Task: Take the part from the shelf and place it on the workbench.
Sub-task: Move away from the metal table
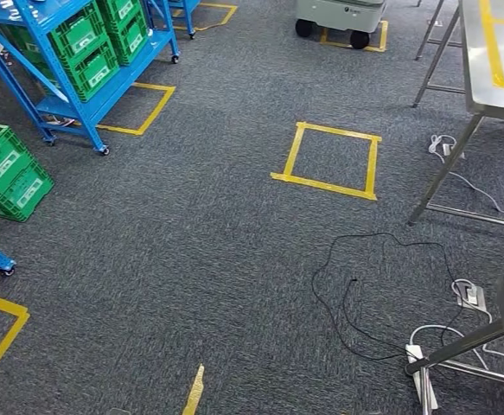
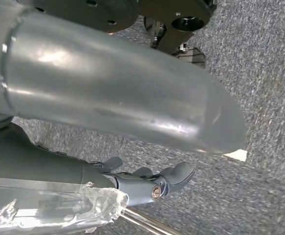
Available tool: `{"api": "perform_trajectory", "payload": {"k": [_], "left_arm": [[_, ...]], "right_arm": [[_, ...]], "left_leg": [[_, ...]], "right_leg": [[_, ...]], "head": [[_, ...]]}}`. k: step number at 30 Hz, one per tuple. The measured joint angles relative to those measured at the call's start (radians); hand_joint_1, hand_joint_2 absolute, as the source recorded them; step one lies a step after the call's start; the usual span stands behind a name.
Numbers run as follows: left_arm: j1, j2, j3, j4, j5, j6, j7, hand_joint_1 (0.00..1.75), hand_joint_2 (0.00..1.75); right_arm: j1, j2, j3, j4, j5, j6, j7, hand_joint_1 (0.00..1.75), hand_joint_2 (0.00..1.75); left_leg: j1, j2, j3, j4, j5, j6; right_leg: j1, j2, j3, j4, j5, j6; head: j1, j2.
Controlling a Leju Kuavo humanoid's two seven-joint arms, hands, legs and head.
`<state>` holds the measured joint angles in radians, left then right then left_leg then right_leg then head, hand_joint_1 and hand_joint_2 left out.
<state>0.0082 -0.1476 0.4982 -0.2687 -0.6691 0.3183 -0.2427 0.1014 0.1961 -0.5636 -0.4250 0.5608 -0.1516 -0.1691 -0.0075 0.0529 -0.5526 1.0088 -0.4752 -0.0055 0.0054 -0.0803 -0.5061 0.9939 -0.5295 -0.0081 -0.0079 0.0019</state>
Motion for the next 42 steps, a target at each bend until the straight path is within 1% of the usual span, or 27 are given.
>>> {"api": "perform_trajectory", "payload": {"k": [2,3,4,6,8,9,10,11,13,14,16,18,20,23,24,25,26,27,29,31,33,35,37,39,40,41,42], "left_arm": [[0.000,0.000,-0.003,0.001,-0.001,0.000,0.000,0.00,0.00],[0.001,0.000,-0.004,0.001,-0.001,0.000,0.000,0.00,0.00],[0.003,0.000,-0.005,0.002,-0.001,0.000,-0.001,0.00,0.00],[0.001,0.000,-0.006,0.002,-0.001,0.000,-0.002,0.00,0.00],[-0.002,-0.001,-0.008,0.002,-0.001,0.000,-0.004,0.00,0.00],[-0.002,-0.002,-0.009,0.002,-0.002,0.000,-0.005,0.00,0.00],[-0.002,-0.002,-0.009,0.003,-0.001,0.000,-0.006,0.00,0.00],[-0.002,-0.002,-0.010,0.003,-0.001,0.000,-0.006,0.00,0.00],[-0.002,-0.002,-0.011,0.004,-0.001,-0.001,-0.006,0.00,0.00],[-0.004,-0.002,-0.013,0.004,-0.001,-0.001,-0.006,0.00,0.00],[-0.004,-0.003,-0.014,0.004,-0.001,-0.002,-0.006,0.00,0.00],[-0.001,-0.002,-0.014,0.005,-0.001,-0.003,-0.006,0.00,0.00],[0.001,0.000,-0.014,0.006,-0.001,-0.006,-0.006,0.00,0.00],[-0.003,0.000,-0.014,0.009,0.001,-0.014,-0.001,0.00,0.00],[-0.003,0.000,-0.014,0.010,0.003,-0.016,0.001,0.00,0.00],[-0.002,0.000,-0.014,0.012,0.004,-0.018,0.003,0.00,0.00],[0.000,0.001,-0.014,0.013,0.004,-0.019,0.003,0.00,0.00],[0.002,0.002,-0.014,0.014,0.005,-0.019,0.004,0.00,0.00],[0.000,0.004,-0.014,0.014,0.005,-0.019,0.004,0.00,0.00],[-0.004,0.006,-0.014,0.014,0.005,-0.019,0.004,0.00,0.00],[-0.005,0.006,-0.014,0.016,0.005,-0.021,0.004,0.00,0.00],[-0.002,0.005,-0.014,0.018,0.005,-0.024,0.004,0.00,0.00],[-0.004,0.005,-0.014,0.018,0.005,-0.026,0.004,0.00,0.00],[-0.006,0.003,-0.014,0.019,0.005,-0.028,0.004,0.00,0.00],[-0.006,0.003,-0.014,0.019,0.005,-0.028,0.004,0.00,0.00],[-0.005,0.002,-0.014,0.020,0.005,-0.029,0.004,0.00,0.00],[-0.004,0.002,-0.014,0.020,0.004,-0.029,0.004,0.00,0.00]], "right_arm": [[0.000,0.000,-0.002,-0.002,0.004,0.002,0.002,0.00,0.00],[0.000,0.000,-0.003,-0.003,0.007,0.003,0.003,0.00,0.00],[-0.001,0.000,-0.003,-0.005,0.009,0.004,0.004,0.00,0.00],[0.001,0.000,-0.003,-0.009,0.011,0.004,0.005,0.00,0.00],[0.005,0.000,-0.003,-0.010,0.012,0.004,0.007,0.00,0.00],[0.007,0.000,-0.004,-0.010,0.012,0.004,0.008,0.00,0.00],[0.008,0.000,-0.004,-0.011,0.013,0.004,0.008,0.00,0.00],[0.009,0.000,-0.004,-0.011,0.013,0.004,0.008,0.00,0.00],[0.009,0.000,-0.004,-0.012,0.013,0.004,0.008,0.00,0.00],[0.008,0.000,-0.004,-0.013,0.013,0.004,0.008,0.00,0.00],[0.008,0.000,-0.004,-0.013,0.013,0.005,0.009,0.00,0.00],[0.008,0.000,-0.004,-0.014,0.015,0.005,0.010,0.00,0.00],[0.007,0.000,-0.006,-0.014,0.017,0.005,0.009,0.00,0.00],[0.011,0.000,-0.007,-0.015,0.023,0.005,0.007,0.00,0.00],[0.012,0.000,-0.007,-0.015,0.025,0.005,0.007,0.00,0.00],[0.013,0.000,-0.008,-0.015,0.027,0.005,0.007,0.00,0.00],[0.013,0.000,-0.008,-0.015,0.028,0.005,0.006,0.00,0.00],[0.012,0.000,-0.008,-0.015,0.029,0.006,0.005,0.00,0.00],[0.012,0.000,-0.008,-0.015,0.030,0.007,0.002,0.00,0.00],[0.012,0.000,-0.008,-0.015,0.031,0.007,0.001,0.00,0.00],[0.010,0.000,-0.008,-0.016,0.031,0.007,0.000,0.00,0.00],[0.007,0.000,-0.008,-0.017,0.033,0.006,-0.001,0.00,0.00],[0.007,0.000,-0.008,-0.018,0.034,0.005,-0.002,0.00,0.00],[0.010,0.000,-0.009,-0.018,0.034,0.005,-0.001,0.00,0.00],[0.011,0.000,-0.009,-0.018,0.034,0.005,-0.001,0.00,0.00],[0.012,0.000,-0.009,-0.018,0.034,0.004,-0.001,0.00,0.00],[0.012,0.000,-0.009,-0.018,0.034,0.004,-0.001,0.00,0.00]], "left_leg": [[-0.004,-0.004,0.002,-0.016,-0.002,0.007],[-0.003,-0.013,0.003,-0.020,0.000,0.012],[0.000,-0.020,0.005,-0.024,0.003,0.017],[0.005,-0.037,0.008,-0.030,0.008,0.025],[0.004,-0.056,0.006,-0.030,0.009,0.027],[0.004,-0.066,0.007,-0.030,0.009,0.028],[0.004,-0.076,0.008,-0.029,0.008,0.027],[0.005,-0.087,0.010,-0.029,0.008,0.027],[0.005,-0.108,0.014,-0.027,0.006,0.022],[0.003,-0.118,0.014,-0.025,0.004,0.019],[0.002,-0.134,0.009,-0.022,0.005,0.008],[0.005,-0.145,0.004,-0.022,0.008,-0.003],[0.006,-0.122,-0.010,0.009,-0.016,-0.012],[0.007,-0.071,-0.094,0.190,-0.111,-0.023],[0.008,-0.065,-0.121,0.247,-0.131,-0.025],[0.009,-0.062,-0.133,0.272,-0.131,-0.025],[0.009,-0.060,-0.125,0.258,-0.112,-0.024],[0.008,-0.055,-0.098,0.207,-0.078,-0.020],[0.001,-0.019,-0.026,0.066,-0.018,-0.007],[-0.008,0.008,0.010,-0.010,-0.002,0.005],[-0.010,-0.004,0.010,-0.019,-0.003,0.012],[-0.004,-0.021,0.015,-0.028,0.003,0.021],[0.001,-0.038,0.017,-0.034,0.007,0.028],[0.002,-0.058,0.015,-0.033,0.007,0.031],[0.001,-0.068,0.015,-0.033,0.007,0.031],[0.002,-0.079,0.016,-0.033,0.007,0.031],[0.002,-0.089,0.019,-0.032,0.007,0.030]], "right_leg": [[0.001,-0.018,0.003,0.000,-0.004,0.009],[-0.001,-0.018,0.003,0.001,-0.007,0.014],[-0.003,-0.004,-0.001,0.013,-0.018,0.019],[-0.007,0.044,-0.041,0.098,-0.069,0.029],[-0.009,0.074,-0.111,0.241,-0.130,0.034],[-0.009,0.077,-0.137,0.289,-0.140,0.035],[-0.009,0.078,-0.148,0.299,-0.129,0.035],[-0.010,0.080,-0.137,0.265,-0.097,0.035],[-0.014,0.101,-0.077,0.126,-0.019,0.034],[-0.017,0.116,-0.050,0.064,0.004,0.033],[-0.017,0.133,-0.023,0.014,0.011,0.026],[-0.016,0.120,-0.019,0.010,0.015,0.014],[-0.018,0.103,-0.018,0.005,0.019,0.002],[-0.015,0.069,-0.018,0.003,0.018,-0.008],[-0.013,0.058,-0.018,0.003,0.017,-0.010],[-0.011,0.048,-0.017,0.003,0.016,-0.011],[-0.009,0.039,-0.016,0.003,0.014,-0.012],[-0.008,0.031,-0.013,0.003,0.013,-0.012],[-0.004,0.015,-0.008,0.005,0.008,-0.009],[0.001,-0.001,-0.006,0.006,0.004,-0.002],[0.002,-0.017,-0.003,0.004,0.001,0.006],[0.000,0.006,-0.009,0.024,-0.017,0.017],[-0.005,0.055,-0.055,0.122,-0.073,0.026],[-0.008,0.075,-0.124,0.259,-0.128,0.030],[-0.009,0.077,-0.145,0.293,-0.131,0.031],[-0.009,0.078,-0.147,0.289,-0.114,0.031],[-0.010,0.081,-0.127,0.240,-0.077,0.031]], "head": [[0.000,0.000],[0.001,0.000],[0.002,0.000],[0.006,0.000],[0.009,0.000],[0.010,0.000],[0.010,0.000],[0.010,0.000],[0.010,0.000],[0.010,0.000],[0.009,0.000],[0.009,0.000],[0.005,0.000],[-0.003,0.000],[-0.003,0.000],[-0.003,0.000],[-0.003,0.000],[-0.003,0.000],[-0.003,0.000],[-0.004,0.000],[-0.005,0.000],[-0.002,0.000],[0.004,0.000],[0.006,0.000],[0.007,0.000],[0.007,0.000],[0.007,0.000]]}}
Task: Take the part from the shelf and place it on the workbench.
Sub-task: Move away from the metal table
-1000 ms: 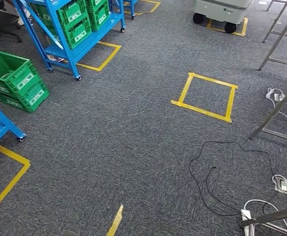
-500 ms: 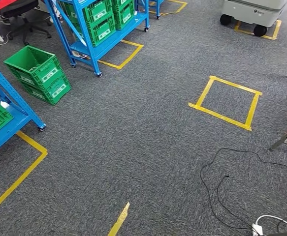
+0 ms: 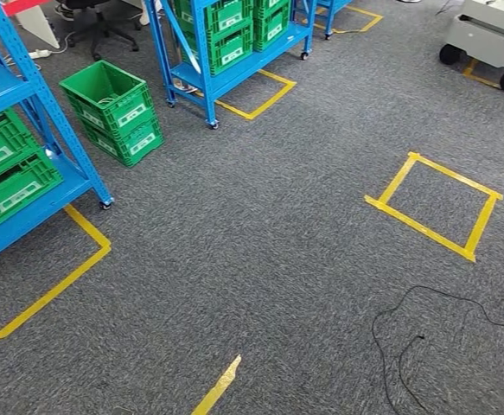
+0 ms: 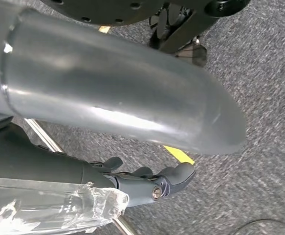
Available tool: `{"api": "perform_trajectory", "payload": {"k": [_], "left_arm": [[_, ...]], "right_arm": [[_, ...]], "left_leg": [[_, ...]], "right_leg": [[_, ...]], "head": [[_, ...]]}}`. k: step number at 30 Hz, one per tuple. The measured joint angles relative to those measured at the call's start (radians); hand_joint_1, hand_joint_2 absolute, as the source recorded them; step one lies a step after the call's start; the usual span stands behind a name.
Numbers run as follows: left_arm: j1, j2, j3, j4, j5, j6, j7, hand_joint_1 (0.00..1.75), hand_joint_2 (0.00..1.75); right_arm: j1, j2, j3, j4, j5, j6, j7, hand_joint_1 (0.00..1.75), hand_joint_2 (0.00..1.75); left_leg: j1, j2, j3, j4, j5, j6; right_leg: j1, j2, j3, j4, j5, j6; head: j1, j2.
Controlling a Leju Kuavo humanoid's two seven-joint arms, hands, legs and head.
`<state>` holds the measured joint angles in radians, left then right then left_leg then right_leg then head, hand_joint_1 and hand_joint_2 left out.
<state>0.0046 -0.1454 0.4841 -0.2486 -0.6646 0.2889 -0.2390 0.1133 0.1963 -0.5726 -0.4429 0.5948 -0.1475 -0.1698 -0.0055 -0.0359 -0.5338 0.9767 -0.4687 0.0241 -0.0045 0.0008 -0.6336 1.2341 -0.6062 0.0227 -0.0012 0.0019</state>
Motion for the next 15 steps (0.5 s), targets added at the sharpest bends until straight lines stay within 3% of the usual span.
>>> {"api": "perform_trajectory", "payload": {"k": [2,4,6,8,9,11,13,14,15], "left_arm": [[0.000,0.000,0.000,0.000,-0.001,-0.001,-0.001,0.00,0.00],[-0.002,-0.001,0.000,0.000,-0.002,-0.001,-0.001,0.00,0.00],[-0.001,0.000,0.000,0.000,-0.003,-0.001,-0.001,0.00,0.00],[0.002,0.001,0.000,0.001,-0.003,-0.001,-0.001,0.00,0.00],[0.001,0.001,0.000,0.001,-0.003,-0.001,-0.001,0.00,0.00],[-0.001,0.001,0.000,0.001,-0.003,-0.001,-0.002,0.00,0.00],[-0.001,0.000,0.000,0.001,-0.003,-0.001,-0.002,0.00,0.00],[0.000,0.000,0.000,0.001,-0.003,-0.001,-0.002,0.00,0.00],[0.002,0.000,0.000,0.001,-0.003,-0.001,-0.002,0.00,0.00]], "right_arm": [[-0.001,0.000,0.000,0.000,0.001,-0.001,0.000,0.00,0.00],[-0.002,0.000,0.000,0.000,0.001,-0.001,0.000,0.00,0.00],[-0.003,0.000,-0.001,0.000,0.001,-0.001,0.000,0.00,0.00],[-0.003,0.001,-0.002,0.000,0.001,-0.001,0.000,0.00,0.00],[-0.003,0.001,-0.003,0.000,0.001,-0.001,0.000,0.00,0.00],[-0.001,0.001,-0.003,0.000,0.002,-0.001,0.000,0.00,0.00],[0.001,0.001,-0.004,0.000,0.002,-0.001,0.000,0.00,0.00],[0.001,0.001,-0.005,0.000,0.001,-0.001,0.000,0.00,0.00],[0.000,0.001,-0.005,0.000,0.002,-0.001,0.000,0.00,0.00]], "left_leg": [[0.000,-0.021,0.003,0.003,-0.003,-0.006],[-0.001,-0.037,0.000,0.007,-0.003,-0.016],[0.001,-0.050,-0.007,0.008,0.000,-0.027],[0.002,-0.034,-0.016,0.027,-0.014,-0.038],[0.002,-0.016,-0.032,0.062,-0.038,-0.043],[0.003,0.018,-0.092,0.189,-0.105,-0.051],[0.006,0.027,-0.147,0.301,-0.143,-0.054],[0.007,0.028,-0.151,0.309,-0.134,-0.054],[0.007,0.030,-0.134,0.275,-0.104,-0.051]], "right_leg": [[-0.004,0.027,0.066,-0.146,0.071,0.000],[-0.007,0.051,0.106,-0.227,0.094,-0.004],[-0.005,0.045,0.111,-0.232,0.093,-0.012],[-0.006,0.030,0.113,-0.235,0.097,-0.023],[-0.007,0.020,0.113,-0.237,0.098,-0.029],[-0.005,-0.003,0.113,-0.238,0.096,-0.037],[-0.002,-0.025,0.113,-0.238,0.094,-0.040],[-0.001,-0.035,0.114,-0.238,0.092,-0.040],[0.000,-0.043,0.116,-0.238,0.091,-0.040]], "head": [[0.000,0.000],[-0.001,0.000],[-0.001,0.000],[-0.004,0.000],[-0.007,0.000],[-0.014,0.000],[-0.014,0.000],[-0.014,0.000],[-0.014,0.000]]}}
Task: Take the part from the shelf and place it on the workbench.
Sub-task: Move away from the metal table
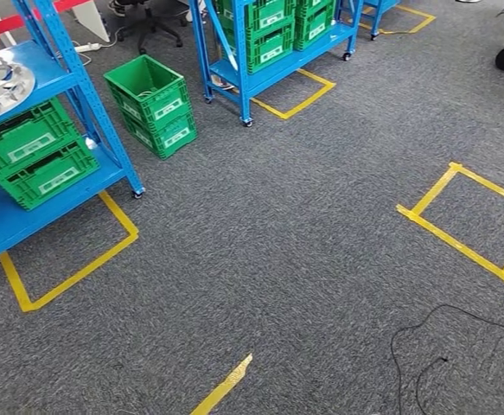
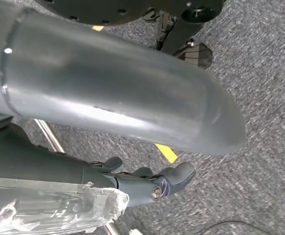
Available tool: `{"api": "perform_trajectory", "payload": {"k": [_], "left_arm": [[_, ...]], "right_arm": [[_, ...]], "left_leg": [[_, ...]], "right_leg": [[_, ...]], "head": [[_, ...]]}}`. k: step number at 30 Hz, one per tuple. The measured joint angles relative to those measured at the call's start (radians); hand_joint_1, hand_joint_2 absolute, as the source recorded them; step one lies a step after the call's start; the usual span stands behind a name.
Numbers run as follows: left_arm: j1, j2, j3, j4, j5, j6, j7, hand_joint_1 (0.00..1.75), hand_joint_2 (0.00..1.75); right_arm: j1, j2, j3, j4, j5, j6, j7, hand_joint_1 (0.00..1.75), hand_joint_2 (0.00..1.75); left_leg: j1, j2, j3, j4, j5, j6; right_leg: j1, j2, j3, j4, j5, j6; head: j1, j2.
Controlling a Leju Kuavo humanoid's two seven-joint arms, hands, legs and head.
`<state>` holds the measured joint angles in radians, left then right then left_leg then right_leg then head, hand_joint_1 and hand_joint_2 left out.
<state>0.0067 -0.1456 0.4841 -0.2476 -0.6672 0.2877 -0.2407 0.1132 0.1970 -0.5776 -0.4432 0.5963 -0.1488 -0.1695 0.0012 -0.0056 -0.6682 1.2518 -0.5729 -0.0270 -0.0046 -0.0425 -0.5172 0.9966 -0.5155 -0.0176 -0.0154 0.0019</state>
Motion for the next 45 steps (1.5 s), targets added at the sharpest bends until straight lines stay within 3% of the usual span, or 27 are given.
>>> {"api": "perform_trajectory", "payload": {"k": [2,3,5,7,9,11,13,14,15,17,18,20,22,24,27,28,29,30,31,33,35,38,40,42,43,44,45], "left_arm": [[0.001,0.000,0.000,0.000,0.000,0.000,0.000,0.00,0.00],[-0.001,0.001,0.000,0.000,0.000,0.001,-0.001,0.00,0.00],[-0.003,0.001,0.000,0.000,0.000,0.001,-0.002,0.00,0.00],[-0.001,0.000,0.000,0.000,0.000,0.000,-0.002,0.00,0.00],[0.002,-0.001,0.000,0.000,0.003,-0.001,-0.002,0.00,0.00],[0.000,-0.002,0.001,0.000,0.007,-0.004,-0.002,0.00,0.00],[-0.001,-0.003,0.001,0.000,0.010,-0.008,-0.001,0.00,0.00],[0.000,-0.003,0.002,0.000,0.010,-0.010,0.000,0.00,0.00],[0.001,-0.004,0.002,0.000,0.011,-0.010,0.000,0.00,0.00],[0.001,-0.004,0.003,0.000,0.011,-0.011,0.001,0.00,0.00],[0.000,-0.004,0.003,0.000,0.011,-0.011,0.001,0.00,0.00],[-0.002,-0.004,0.004,0.000,0.010,-0.011,0.002,0.00,0.00],[0.001,-0.003,0.005,0.000,0.010,-0.011,0.002,0.00,0.00],[0.003,-0.002,0.006,0.000,0.010,-0.011,0.002,0.00,0.00],[-0.001,-0.002,0.007,0.000,0.010,-0.011,0.003,0.00,0.00],[-0.001,-0.002,0.007,0.000,0.010,-0.011,0.003,0.00,0.00],[0.000,-0.002,0.007,0.000,0.009,-0.011,0.003,0.00,0.00],[0.002,-0.003,0.007,0.000,0.009,-0.011,0.003,0.00,0.00],[0.003,-0.003,0.007,0.000,0.009,-0.011,0.002,0.00,0.00],[0.002,-0.002,0.007,0.000,0.008,-0.011,0.002,0.00,0.00],[-0.002,-0.002,0.007,0.000,0.006,-0.010,0.002,0.00,0.00],[0.000,-0.003,0.007,0.000,0.006,-0.010,0.002,0.00,0.00],[0.001,-0.002,0.008,0.000,0.006,-0.010,0.002,0.00,0.00],[-0.001,-0.002,0.009,0.000,0.006,-0.010,0.002,0.00,0.00],[-0.002,-0.003,0.009,0.000,0.006,-0.010,0.002,0.00,0.00],[-0.002,-0.003,0.009,0.000,0.006,-0.010,0.002,0.00,0.00],[-0.001,-0.004,0.009,0.000,0.006,-0.010,0.002,0.00,0.00]], "right_arm": [[-0.001,0.000,0.000,0.000,0.000,0.000,0.000,0.00,0.00],[-0.002,0.001,0.000,0.000,0.000,0.000,0.000,0.00,0.00],[-0.003,0.001,0.000,0.000,0.000,-0.001,0.000,0.00,0.00],[-0.005,0.001,0.000,0.000,0.000,-0.001,0.000,0.00,0.00],[-0.008,0.002,0.000,-0.001,0.001,-0.003,-0.001,0.00,0.00],[-0.007,0.002,-0.001,-0.001,0.002,-0.004,-0.002,0.00,0.00],[-0.005,0.002,-0.003,0.000,0.005,-0.005,-0.002,0.00,0.00],[-0.005,0.002,-0.003,0.000,0.007,-0.005,-0.002,0.00,0.00],[-0.005,0.002,-0.004,0.000,0.009,-0.005,-0.003,0.00,0.00],[-0.006,0.002,-0.004,0.001,0.012,-0.005,-0.006,0.00,0.00],[-0.007,0.002,-0.004,0.001,0.013,-0.006,-0.007,0.00,0.00],[-0.008,0.001,-0.005,0.003,0.015,-0.007,-0.008,0.00,0.00],[-0.008,0.002,-0.005,0.004,0.015,-0.008,-0.009,0.00,0.00],[-0.009,0.002,-0.006,0.005,0.016,-0.010,-0.010,0.00,0.00],[-0.008,0.002,-0.008,0.006,0.016,-0.010,-0.011,0.00,0.00],[-0.007,0.002,-0.010,0.006,0.016,-0.011,-0.011,0.00,0.00],[-0.007,0.001,-0.011,0.007,0.016,-0.011,-0.011,0.00,0.00],[-0.008,0.001,-0.012,0.007,0.016,-0.012,-0.011,0.00,0.00],[-0.009,0.001,-0.013,0.007,0.016,-0.012,-0.011,0.00,0.00],[-0.011,0.001,-0.014,0.008,0.017,-0.013,-0.013,0.00,0.00],[-0.011,0.001,-0.014,0.009,0.019,-0.014,-0.015,0.00,0.00],[-0.016,0.001,-0.015,0.010,0.021,-0.015,-0.017,0.00,0.00],[-0.019,0.001,-0.015,0.011,0.022,-0.015,-0.018,0.00,0.00],[-0.019,0.001,-0.015,0.013,0.023,-0.015,-0.019,0.00,0.00],[-0.018,0.001,-0.015,0.014,0.023,-0.015,-0.018,0.00,0.00],[-0.017,0.001,-0.015,0.015,0.023,-0.015,-0.018,0.00,0.00],[-0.016,0.001,-0.015,0.016,0.023,-0.015,-0.018,0.00,0.00]], "left_leg": [[-0.005,0.027,0.070,-0.138,0.072,0.012],[-0.009,0.043,0.100,-0.200,0.092,0.019],[-0.016,0.060,0.122,-0.253,0.097,0.029],[-0.014,0.045,0.121,-0.261,0.100,0.036],[-0.008,0.030,0.125,-0.270,0.106,0.046],[-0.005,0.013,0.125,-0.273,0.108,0.053],[-0.006,-0.006,0.124,-0.272,0.108,0.055],[-0.006,-0.016,0.125,-0.272,0.108,0.055],[-0.006,-0.026,0.127,-0.271,0.108,0.054],[-0.006,-0.047,0.131,-0.270,0.106,0.051],[-0.007,-0.057,0.131,-0.268,0.105,0.047],[-0.008,-0.074,0.125,-0.264,0.106,0.037],[-0.007,-0.089,0.119,-0.262,0.108,0.026],[-0.007,-0.069,0.106,-0.235,0.088,0.016],[-0.003,-0.013,0.022,-0.059,-0.005,0.001],[-0.001,-0.007,-0.007,-0.001,-0.025,-0.002],[0.002,-0.004,-0.021,0.028,-0.026,-0.004],[0.003,-0.001,-0.016,0.017,-0.006,-0.005],[0.004,0.003,0.009,-0.031,0.028,-0.003],[0.000,0.038,0.078,-0.169,0.092,0.006],[-0.008,0.067,0.114,-0.245,0.107,0.017],[-0.008,0.049,0.113,-0.256,0.105,0.031],[-0.003,0.032,0.116,-0.262,0.108,0.041],[-0.001,0.014,0.116,-0.263,0.109,0.049],[-0.002,0.004,0.116,-0.263,0.109,0.051],[-0.002,-0.007,0.117,-0.263,0.109,0.052],[-0.003,-0.017,0.118,-0.263,0.109,0.052]], "right_leg": [[0.003,-0.016,0.006,0.000,-0.005,0.003],[0.006,-0.024,0.009,0.001,-0.009,0.006],[0.010,-0.040,0.010,0.001,-0.013,0.014],[0.010,-0.051,0.012,0.001,-0.016,0.023],[0.008,-0.020,-0.003,0.035,-0.042,0.033],[0.004,0.024,-0.058,0.152,-0.103,0.040],[0.001,0.038,-0.123,0.276,-0.146,0.045],[0.001,0.040,-0.137,0.294,-0.140,0.046],[0.001,0.041,-0.128,0.266,-0.111,0.046],[-0.003,0.063,-0.070,0.132,-0.032,0.044],[-0.006,0.080,-0.040,0.067,-0.007,0.042],[-0.007,0.102,-0.011,0.009,0.003,0.038],[-0.007,0.090,-0.007,0.005,0.004,0.030],[-0.011,0.071,-0.004,0.001,0.007,0.019],[-0.011,0.036,-0.003,-0.002,0.006,0.006],[-0.010,0.024,-0.003,-0.002,0.004,0.005],[-0.010,0.014,-0.002,-0.002,0.003,0.005],[-0.010,0.004,0.000,-0.001,0.001,0.006],[-0.010,-0.004,0.003,-0.001,-0.001,0.008],[-0.007,-0.019,0.010,0.000,-0.008,0.015],[-0.002,-0.035,0.013,0.002,-0.014,0.024],[0.000,-0.053,0.018,0.002,-0.022,0.037],[-0.004,-0.022,-0.004,0.052,-0.056,0.046],[-0.007,0.021,-0.068,0.179,-0.118,0.051],[-0.007,0.031,-0.103,0.244,-0.139,0.052],[-0.007,0.037,-0.128,0.283,-0.144,0.053],[-0.007,0.039,-0.136,0.285,-0.127,0.052]], "head": [[0.000,0.000],[0.000,0.000],[0.001,0.000],[0.001,0.000],[0.005,0.000],[0.011,0.000],[0.014,0.000],[0.014,0.000],[0.014,0.000],[0.015,0.000],[0.015,0.000],[0.015,0.000],[0.015,0.000],[0.011,0.000],[0.002,0.000],[0.002,0.000],[0.002,0.000],[0.002,0.000],[0.002,0.000],[0.001,0.000],[0.003,0.000],[0.003,0.000],[0.009,0.000],[0.015,0.000],[0.016,0.000],[0.017,0.000],[0.017,0.000]]}}
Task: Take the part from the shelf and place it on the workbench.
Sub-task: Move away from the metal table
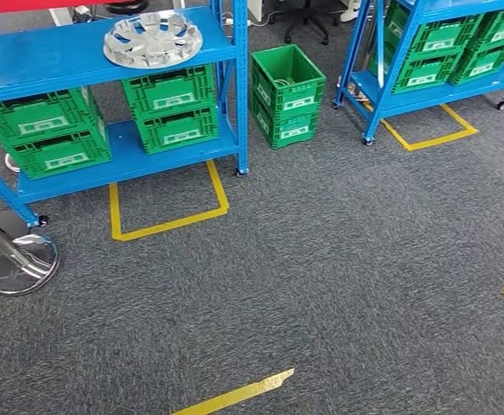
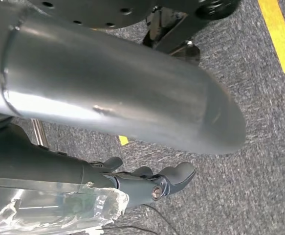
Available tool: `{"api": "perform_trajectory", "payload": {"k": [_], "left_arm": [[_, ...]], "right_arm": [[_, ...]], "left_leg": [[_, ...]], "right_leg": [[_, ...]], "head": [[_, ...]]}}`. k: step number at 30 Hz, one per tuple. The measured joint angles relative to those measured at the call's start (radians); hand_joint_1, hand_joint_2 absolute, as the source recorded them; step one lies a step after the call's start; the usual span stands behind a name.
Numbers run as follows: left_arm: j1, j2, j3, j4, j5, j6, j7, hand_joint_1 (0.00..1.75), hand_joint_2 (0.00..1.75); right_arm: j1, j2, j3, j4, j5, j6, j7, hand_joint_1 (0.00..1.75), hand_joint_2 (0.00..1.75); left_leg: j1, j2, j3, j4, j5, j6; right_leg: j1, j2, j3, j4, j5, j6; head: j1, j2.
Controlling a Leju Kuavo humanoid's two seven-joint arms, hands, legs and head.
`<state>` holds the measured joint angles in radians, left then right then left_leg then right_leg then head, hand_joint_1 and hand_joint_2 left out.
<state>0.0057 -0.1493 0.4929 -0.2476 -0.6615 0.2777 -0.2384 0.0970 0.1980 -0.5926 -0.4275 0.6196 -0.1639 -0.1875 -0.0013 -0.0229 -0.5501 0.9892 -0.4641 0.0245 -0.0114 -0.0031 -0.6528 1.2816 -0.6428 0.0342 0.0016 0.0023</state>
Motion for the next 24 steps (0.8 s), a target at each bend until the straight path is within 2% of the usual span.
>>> {"api": "perform_trajectory", "payload": {"k": [1,2,3,4,5,7,8,9,11,12,13,14,15,16,17,19,20,21,23,24], "left_arm": [[0.000,0.000,0.000,0.000,0.000,0.000,0.000,0.00,0.00],[0.000,0.000,0.000,0.000,-0.001,0.000,0.000,0.00,0.00],[0.000,0.000,0.000,0.000,-0.001,0.000,0.000,0.00,0.00],[-0.001,-0.001,0.000,0.000,-0.002,0.000,0.000,0.00,0.00],[-0.001,-0.001,0.000,0.000,-0.003,0.000,0.000,0.00,0.00],[0.001,-0.001,0.000,0.000,-0.003,0.000,0.000,0.00,0.00],[0.002,0.000,0.000,0.000,-0.003,0.001,0.000,0.00,0.00],[0.003,0.000,0.000,0.000,-0.003,0.001,0.000,0.00,0.00],[0.002,0.001,0.000,0.000,-0.003,0.001,0.000,0.00,0.00],[0.000,0.001,0.000,0.000,-0.003,0.001,0.000,0.00,0.00],[-0.001,0.000,0.000,0.000,-0.003,0.001,0.000,0.00,0.00],[0.000,0.000,0.001,0.000,-0.003,0.001,0.000,0.00,0.00],[0.002,0.000,0.001,0.000,-0.003,0.000,0.000,0.00,0.00],[0.004,0.000,0.001,0.000,-0.003,0.000,0.000,0.00,0.00],[0.005,0.000,0.002,0.000,-0.002,0.000,0.000,0.00,0.00],[0.003,0.000,0.004,0.000,-0.002,0.000,-0.001,0.00,0.00],[0.001,0.000,0.005,0.000,-0.002,0.000,-0.001,0.00,0.00],[0.000,0.000,0.006,0.000,-0.001,0.000,-0.002,0.00,0.00],[0.001,0.000,0.008,0.000,0.000,0.000,-0.002,0.00,0.00],[0.003,0.000,0.009,0.000,0.001,0.000,-0.002,0.00,0.00]], "right_arm": [[0.000,0.000,0.000,0.000,0.000,0.000,0.000,0.00,0.00],[0.000,0.000,0.000,0.000,0.001,0.000,0.000,0.00,0.00],[-0.001,0.000,0.000,0.001,0.001,0.000,-0.001,0.00,0.00],[-0.002,-0.001,0.000,0.001,0.001,0.000,-0.001,0.00,0.00],[-0.002,-0.001,0.000,0.002,0.001,0.000,-0.001,0.00,0.00],[-0.003,-0.001,0.000,0.003,0.002,0.000,-0.002,0.00,0.00],[-0.003,-0.001,-0.001,0.004,0.002,0.000,-0.002,0.00,0.00],[-0.003,-0.002,-0.002,0.004,0.002,0.000,-0.002,0.00,0.00],[-0.003,-0.003,-0.003,0.005,0.002,0.000,-0.003,0.00,0.00],[-0.002,-0.003,-0.003,0.005,0.002,0.000,-0.003,0.00,0.00],[-0.001,-0.003,-0.004,0.005,0.002,0.000,-0.003,0.00,0.00],[-0.001,-0.003,-0.004,0.006,0.003,0.000,-0.003,0.00,0.00],[-0.001,-0.003,-0.004,0.006,0.003,0.000,-0.003,0.00,0.00],[-0.001,-0.003,-0.004,0.006,0.003,0.000,-0.003,0.00,0.00],[-0.002,-0.003,-0.004,0.006,0.003,0.000,-0.003,0.00,0.00],[-0.003,-0.003,-0.004,0.006,0.003,0.000,-0.003,0.00,0.00],[-0.003,-0.003,-0.004,0.007,0.003,0.000,-0.003,0.00,0.00],[-0.003,-0.003,-0.004,0.007,0.003,0.000,-0.003,0.00,0.00],[-0.005,-0.003,-0.004,0.007,0.004,0.001,-0.004,0.00,0.00],[-0.006,-0.003,-0.004,0.007,0.004,0.001,-0.004,0.00,0.00]], "left_leg": [[0.000,-0.011,0.002,0.000,-0.001,-0.001],[0.000,-0.022,0.004,0.000,-0.001,-0.002],[-0.002,-0.031,0.005,0.001,-0.003,-0.005],[-0.003,-0.041,0.004,0.003,-0.004,-0.009],[-0.003,-0.049,0.002,0.004,-0.003,-0.014],[0.000,-0.064,-0.004,0.005,0.000,-0.026],[0.001,-0.062,-0.005,0.006,-0.001,-0.032],[0.002,-0.050,-0.010,0.017,-0.009,-0.038],[0.003,-0.011,-0.046,0.095,-0.058,-0.048],[0.005,0.004,-0.078,0.161,-0.092,-0.053],[0.007,0.010,-0.111,0.228,-0.120,-0.056],[0.008,0.013,-0.134,0.275,-0.133,-0.059],[0.010,0.014,-0.141,0.287,-0.125,-0.060],[0.010,0.017,-0.127,0.260,-0.100,-0.059],[0.010,0.025,-0.096,0.200,-0.063,-0.057],[0.003,0.065,-0.028,0.067,-0.011,-0.045],[-0.001,0.081,-0.008,0.026,-0.001,-0.039],[-0.005,0.089,-0.002,0.009,-0.003,-0.033],[-0.004,0.072,-0.003,0.002,-0.001,-0.022],[-0.001,0.064,-0.001,-0.002,0.001,-0.015]], "right_leg": [[0.000,0.003,0.012,-0.039,0.035,-0.002],[-0.001,0.013,0.039,-0.107,0.079,-0.005],[-0.001,0.029,0.068,-0.176,0.111,-0.008],[-0.003,0.043,0.094,-0.232,0.132,-0.012],[-0.003,0.055,0.110,-0.264,0.139,-0.014],[-0.001,0.052,0.118,-0.275,0.137,-0.021],[-0.002,0.045,0.119,-0.278,0.140,-0.026],[-0.003,0.037,0.121,-0.282,0.142,-0.032],[-0.005,0.016,0.124,-0.287,0.144,-0.042],[-0.004,0.005,0.125,-0.287,0.143,-0.046],[-0.003,-0.007,0.125,-0.287,0.142,-0.048],[-0.003,-0.017,0.125,-0.287,0.140,-0.048],[-0.003,-0.027,0.126,-0.287,0.139,-0.048],[-0.003,-0.035,0.128,-0.287,0.138,-0.047],[-0.002,-0.043,0.132,-0.287,0.136,-0.045],[0.001,-0.058,0.138,-0.285,0.130,-0.037],[0.004,-0.066,0.140,-0.285,0.127,-0.032],[0.006,-0.074,0.142,-0.285,0.125,-0.027],[0.006,-0.087,0.146,-0.288,0.121,-0.017],[0.005,-0.079,0.145,-0.281,0.112,-0.011]], "head": [[0.000,0.000],[0.000,0.000],[0.000,0.000],[0.000,0.000],[0.000,0.000],[0.000,0.000],[0.001,0.000],[-0.002,0.000],[-0.007,0.000],[-0.010,0.000],[-0.011,0.000],[-0.011,0.000],[-0.011,0.000],[-0.011,0.000],[-0.011,0.000],[-0.011,0.000],[-0.010,0.000],[-0.010,0.000],[-0.011,0.000],[-0.009,0.000]]}}
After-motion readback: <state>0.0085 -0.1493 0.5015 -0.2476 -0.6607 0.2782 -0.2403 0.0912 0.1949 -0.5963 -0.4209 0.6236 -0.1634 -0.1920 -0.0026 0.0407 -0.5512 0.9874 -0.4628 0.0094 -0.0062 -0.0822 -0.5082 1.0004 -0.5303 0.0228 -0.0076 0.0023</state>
